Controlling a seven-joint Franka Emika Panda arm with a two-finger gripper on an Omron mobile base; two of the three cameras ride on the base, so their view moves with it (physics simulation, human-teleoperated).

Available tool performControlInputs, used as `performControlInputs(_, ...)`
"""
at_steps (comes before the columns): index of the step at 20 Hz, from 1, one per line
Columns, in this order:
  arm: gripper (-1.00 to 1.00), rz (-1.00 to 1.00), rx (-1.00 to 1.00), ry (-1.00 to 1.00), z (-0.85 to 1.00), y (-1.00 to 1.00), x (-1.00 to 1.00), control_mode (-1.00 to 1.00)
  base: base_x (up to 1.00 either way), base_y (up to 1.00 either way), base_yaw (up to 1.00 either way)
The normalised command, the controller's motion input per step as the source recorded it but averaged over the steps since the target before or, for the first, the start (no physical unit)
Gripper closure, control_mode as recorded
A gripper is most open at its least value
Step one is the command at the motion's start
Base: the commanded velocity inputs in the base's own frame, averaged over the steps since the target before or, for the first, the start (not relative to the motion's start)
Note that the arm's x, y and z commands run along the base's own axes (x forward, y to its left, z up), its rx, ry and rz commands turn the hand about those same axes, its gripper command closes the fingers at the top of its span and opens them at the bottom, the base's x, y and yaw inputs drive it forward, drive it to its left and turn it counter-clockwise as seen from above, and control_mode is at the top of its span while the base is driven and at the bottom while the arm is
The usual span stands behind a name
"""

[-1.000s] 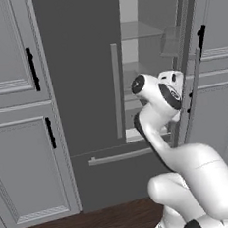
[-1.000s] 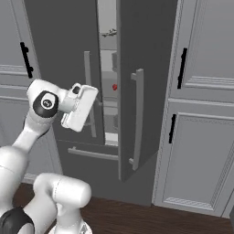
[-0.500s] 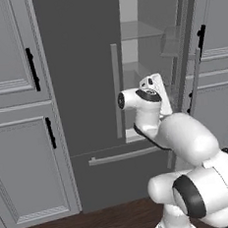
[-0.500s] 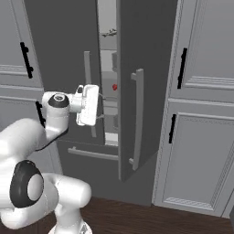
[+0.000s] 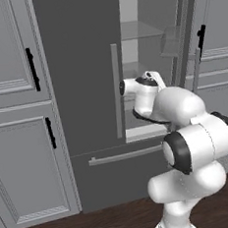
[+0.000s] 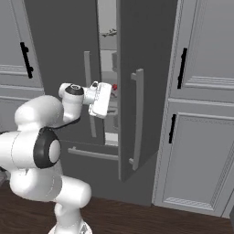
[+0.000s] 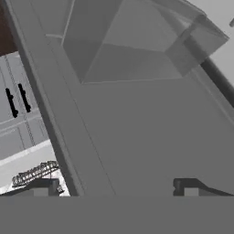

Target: Take the strawberry from the fridge and place it on top of the pancake, located on the dining counter.

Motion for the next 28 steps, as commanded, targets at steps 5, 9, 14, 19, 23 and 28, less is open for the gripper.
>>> performControlInputs(5, -1.00, -0.04, 0.00, 0.13, -0.08, -0.64, -0.05, -1.00, 0.00, 0.00, 0.00)
performControlInputs(9, -1.00, -0.10, 0.00, 0.05, -0.10, -0.92, -0.40, -1.00, 0.00, 0.00, 0.00)
performControlInputs(14, -1.00, -0.10, 0.00, 0.05, -0.16, -1.00, -0.47, -1.00, 0.00, 0.00, 0.00)
performControlInputs(19, -1.00, -0.10, 0.00, 0.09, -0.19, -1.00, -0.34, -1.00, 0.00, 0.00, 0.00)
performControlInputs(23, -1.00, -0.01, 0.00, 0.01, -0.07, -0.39, -0.29, -1.00, 0.00, 0.00, 0.00)
performControlInputs(28, -1.00, 0.17, 0.00, 0.00, 0.00, 0.55, -0.27, -1.00, 0.00, 0.00, 0.00)
